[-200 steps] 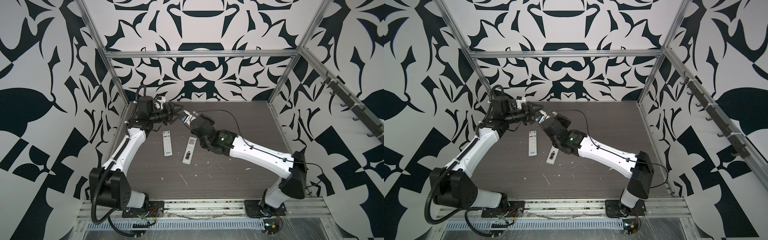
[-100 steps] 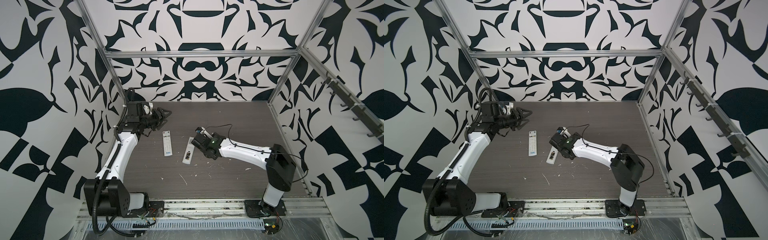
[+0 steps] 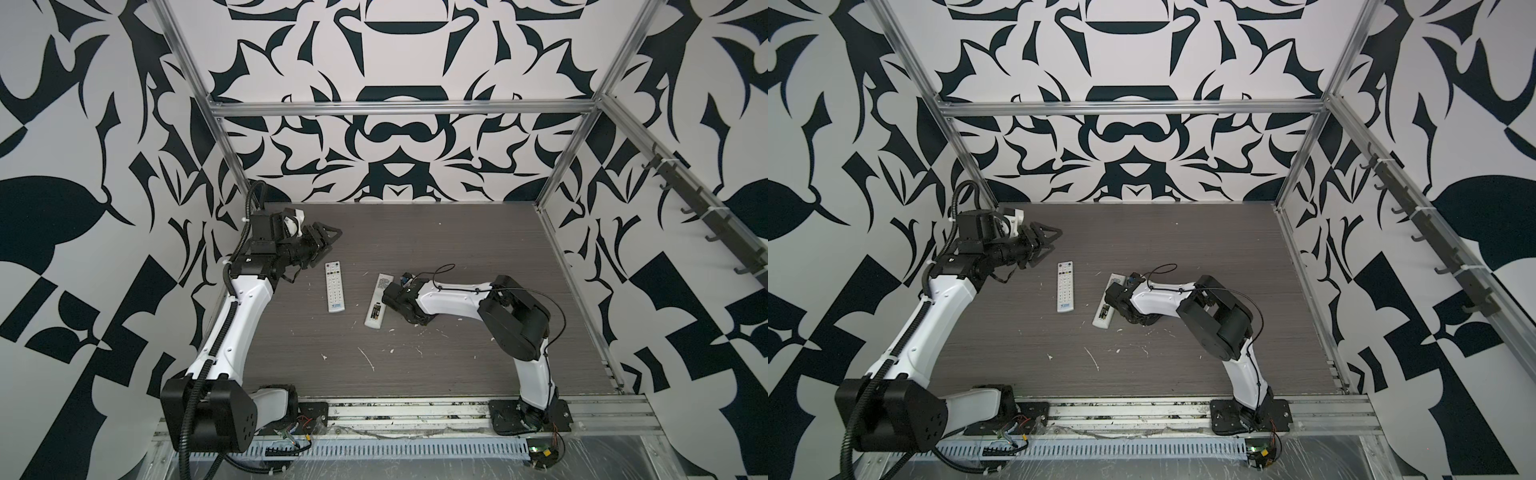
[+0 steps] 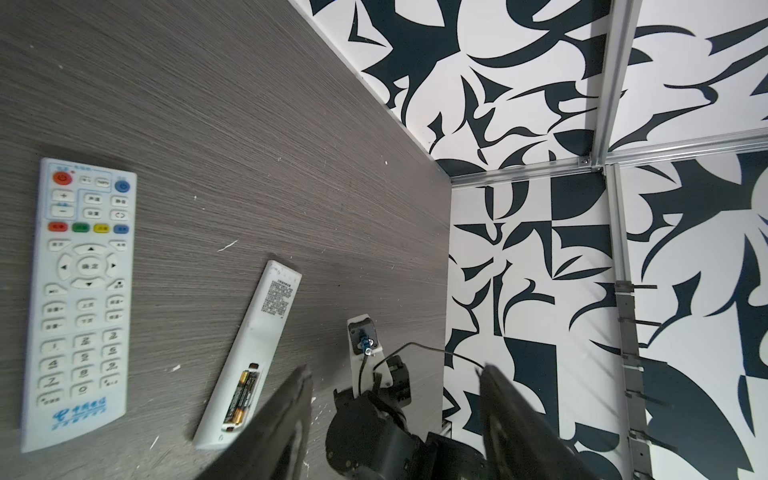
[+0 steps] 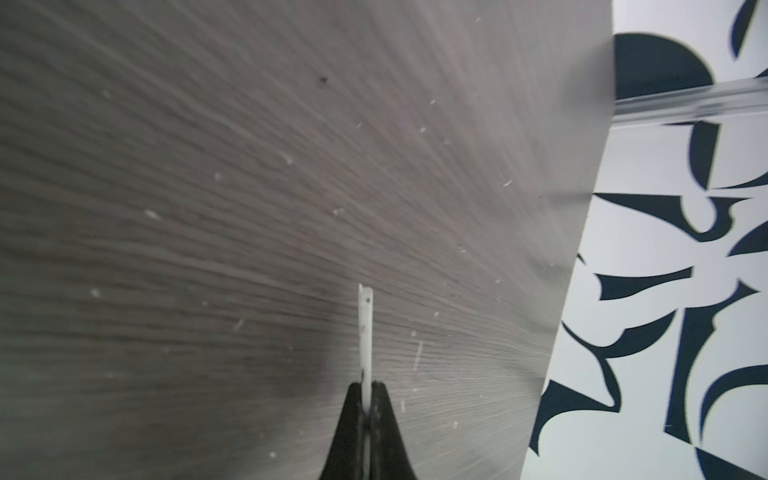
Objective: Load the batteries into the remote control
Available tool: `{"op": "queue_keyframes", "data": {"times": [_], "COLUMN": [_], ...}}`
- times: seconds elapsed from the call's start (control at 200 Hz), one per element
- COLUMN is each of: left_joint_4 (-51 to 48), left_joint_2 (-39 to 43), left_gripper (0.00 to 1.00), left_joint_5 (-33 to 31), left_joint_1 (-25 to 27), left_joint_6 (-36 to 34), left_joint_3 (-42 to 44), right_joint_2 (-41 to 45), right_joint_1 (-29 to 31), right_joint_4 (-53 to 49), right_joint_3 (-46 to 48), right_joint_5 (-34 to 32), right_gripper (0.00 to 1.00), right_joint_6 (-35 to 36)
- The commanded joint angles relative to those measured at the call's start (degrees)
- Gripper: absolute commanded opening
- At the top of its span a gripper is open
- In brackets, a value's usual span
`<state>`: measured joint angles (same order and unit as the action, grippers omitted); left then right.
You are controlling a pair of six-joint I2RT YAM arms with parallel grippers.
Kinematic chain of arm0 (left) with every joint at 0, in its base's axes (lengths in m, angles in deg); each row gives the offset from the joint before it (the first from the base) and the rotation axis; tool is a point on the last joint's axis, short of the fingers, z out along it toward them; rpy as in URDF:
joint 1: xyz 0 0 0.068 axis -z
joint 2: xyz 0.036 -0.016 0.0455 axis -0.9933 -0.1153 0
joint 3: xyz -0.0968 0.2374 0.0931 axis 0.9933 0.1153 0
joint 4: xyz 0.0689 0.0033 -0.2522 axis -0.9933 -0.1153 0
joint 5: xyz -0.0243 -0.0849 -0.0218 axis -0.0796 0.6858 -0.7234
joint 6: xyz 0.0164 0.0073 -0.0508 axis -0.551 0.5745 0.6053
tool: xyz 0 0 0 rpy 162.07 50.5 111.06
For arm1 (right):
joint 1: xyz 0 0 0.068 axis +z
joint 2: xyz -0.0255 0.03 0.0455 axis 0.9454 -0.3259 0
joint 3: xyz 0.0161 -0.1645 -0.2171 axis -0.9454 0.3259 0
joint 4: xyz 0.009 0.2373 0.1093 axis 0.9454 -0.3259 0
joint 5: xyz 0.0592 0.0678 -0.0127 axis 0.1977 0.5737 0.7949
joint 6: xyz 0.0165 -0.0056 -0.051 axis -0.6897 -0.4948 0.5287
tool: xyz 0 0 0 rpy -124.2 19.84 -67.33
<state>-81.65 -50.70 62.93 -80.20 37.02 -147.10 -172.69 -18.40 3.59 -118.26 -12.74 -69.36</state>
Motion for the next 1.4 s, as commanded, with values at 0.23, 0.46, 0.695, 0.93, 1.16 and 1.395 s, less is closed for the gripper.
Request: {"op": "queue_keyframes", "data": {"times": [0.23, 0.46, 0.695, 0.93, 1.16, 1.395], "left_joint_4": [-2.44, -2.0, -2.15, -4.77, -4.66, -3.76], "left_joint_2": [1.98, 1.89, 2.39, 2.34, 1.92, 1.65], "left_gripper": [0.66, 0.66, 0.67, 0.68, 0.68, 0.68], "left_joint_5": [-1.21, -1.6, -2.18, -2.52, -2.47, -2.31], "left_joint_1": [-0.01, -0.02, -0.02, 0.03, -0.01, -0.02], "left_joint_6": [-2.18, -2.61, -3.07, -5.64, -5.8, -5.67], "left_joint_3": [2.25, 3.31, 4.38, 4.05, 3.79, 3.76], "right_joint_2": [-1.62, -1.67, -1.68, 1.89, 4.76, 7.17], "right_joint_1": [-0.08, 0.04, 0.84, 1.2, 0.6, -3.38], "right_joint_4": [-2.59, -1.38, -0.21, 3.98, 4.64, 4.19], "right_joint_3": [-0.63, -0.14, -0.36, 0.77, 2.08, 6.4], "right_joint_5": [1.38, 2.32, 3.49, 10.4, 17.78, 19.69], "right_gripper": [0.0, 0.14, 0.3, 0.4, 0.42, 0.42], "right_joint_6": [-4.51, -4.22, -3.7, -2.35, -5.52, -9.41]}}
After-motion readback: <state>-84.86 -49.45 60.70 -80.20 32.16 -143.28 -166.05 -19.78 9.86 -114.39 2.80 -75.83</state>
